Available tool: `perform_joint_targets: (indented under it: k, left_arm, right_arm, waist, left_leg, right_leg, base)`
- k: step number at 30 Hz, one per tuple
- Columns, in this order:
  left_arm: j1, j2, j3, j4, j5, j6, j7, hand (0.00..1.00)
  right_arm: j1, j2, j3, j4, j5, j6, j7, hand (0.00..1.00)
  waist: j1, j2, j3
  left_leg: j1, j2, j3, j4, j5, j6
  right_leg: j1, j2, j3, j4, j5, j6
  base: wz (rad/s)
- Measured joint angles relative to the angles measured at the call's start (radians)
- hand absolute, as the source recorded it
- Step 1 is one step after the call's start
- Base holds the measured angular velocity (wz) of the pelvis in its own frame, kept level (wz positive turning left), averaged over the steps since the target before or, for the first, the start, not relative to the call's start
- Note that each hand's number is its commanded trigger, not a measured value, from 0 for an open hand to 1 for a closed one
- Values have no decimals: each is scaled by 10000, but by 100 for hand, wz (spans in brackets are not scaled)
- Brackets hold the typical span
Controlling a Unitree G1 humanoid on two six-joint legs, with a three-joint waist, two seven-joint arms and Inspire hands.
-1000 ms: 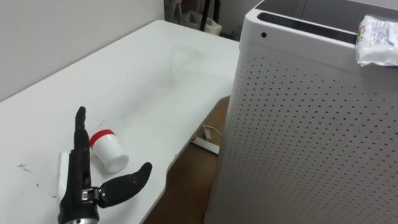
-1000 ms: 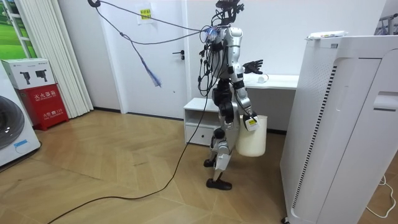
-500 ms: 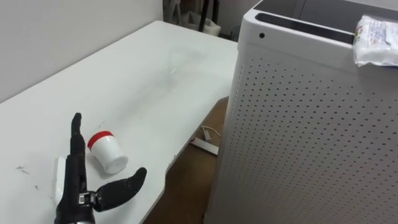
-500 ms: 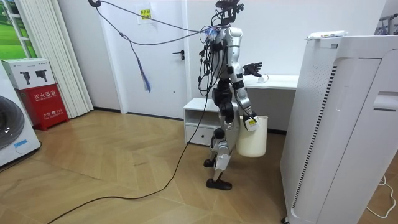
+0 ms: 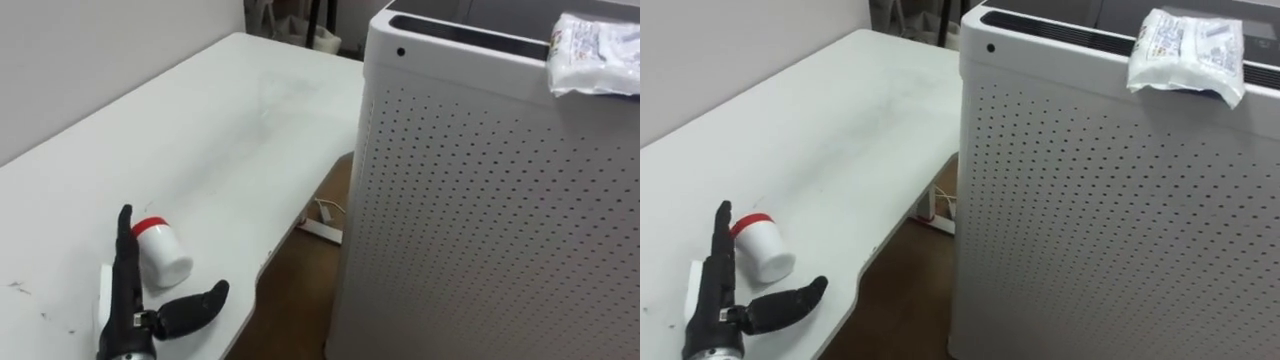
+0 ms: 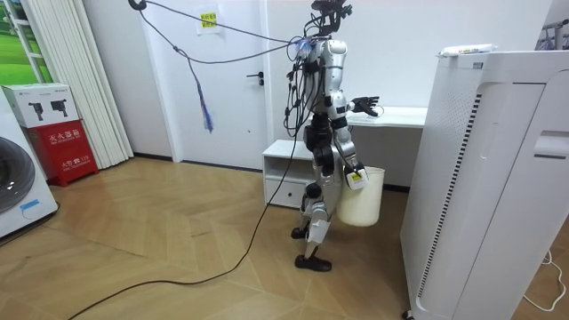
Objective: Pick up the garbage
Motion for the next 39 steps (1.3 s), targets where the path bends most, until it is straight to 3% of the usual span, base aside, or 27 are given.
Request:
perform_joint_targets:
  k: [5,9,13,18,19,20,22,27,31,39]
  left_arm:
    - [-247,-40,54,228,0,-3,162,0]
    - [-541,-45,205,613,-153,-113,396,0]
    - [-1143,-44,271,1662,-418,-218,995,0]
    - [-1326,-35,311,2167,-817,-241,1505,0]
    - [-1416,-39,308,2250,-953,-240,1550,25]
    - [-1463,-41,306,2306,-1023,-240,1573,65]
    - [-1576,-39,285,2486,-1109,-239,1732,100]
    - [-1672,-38,380,2718,-1284,-235,2172,100]
    - [-1715,171,705,2805,-1471,-229,2379,100]
    - [-1736,210,885,2846,-1584,-287,2660,100]
  right_arm:
    - [-146,0,2,2,-55,-2,-59,100]
    - [11,10,-5,-358,-97,23,-226,100]
    - [8,22,2,-587,-180,156,-384,100]
    - [-19,51,3,-643,-240,242,-496,100]
    - [-3,54,15,-643,-237,273,-525,100]
    - [-3,54,20,-644,-237,309,-550,100]
    - [-13,51,24,-650,-198,354,-629,100]
    - [-10,52,79,-652,-196,365,-774,100]
    - [-10,52,129,-650,-45,433,-809,100]
    - [37,51,252,-742,35,436,-945,100]
  waist:
    - [-112,-65,23]
    - [-171,-202,98]
    - [-220,-257,85]
    - [-410,-249,80]
    - [-420,-239,79]
    - [-432,-229,79]
    - [-479,-179,67]
    - [-622,-62,10]
    - [-635,-43,17]
    - [-634,-63,29]
  left_leg:
    - [13,-1,138,-21,1,2]
    - [8,8,181,-35,2,3]
    - [-57,40,299,-36,-1,5]
    - [-326,104,330,127,-12,-11]
    - [-323,112,328,127,-16,-17]
    - [-321,117,328,126,-18,-22]
    - [-316,128,333,120,-21,-26]
    - [-295,129,361,113,-21,-27]
    - [-289,126,366,114,-20,-26]
    - [-277,112,395,110,-21,-25]
  right_leg:
    - [-74,1,175,26,0,1]
    - [-178,4,289,117,-1,1]
    - [-330,37,427,208,17,-16]
    - [-537,103,542,196,78,-53]
    - [-541,114,547,195,80,-57]
    - [-540,120,539,194,81,-57]
    - [-540,130,540,194,84,-62]
    - [-529,129,538,196,84,-62]
    - [-519,124,532,200,84,-62]
    - [-512,110,571,200,83,-62]
  base:
    - [-9]
    - [-7]
    - [-9]
    - [-2]
    - [0]
    - [0]
    - [0]
    - [0]
    - [0]
    - [0]
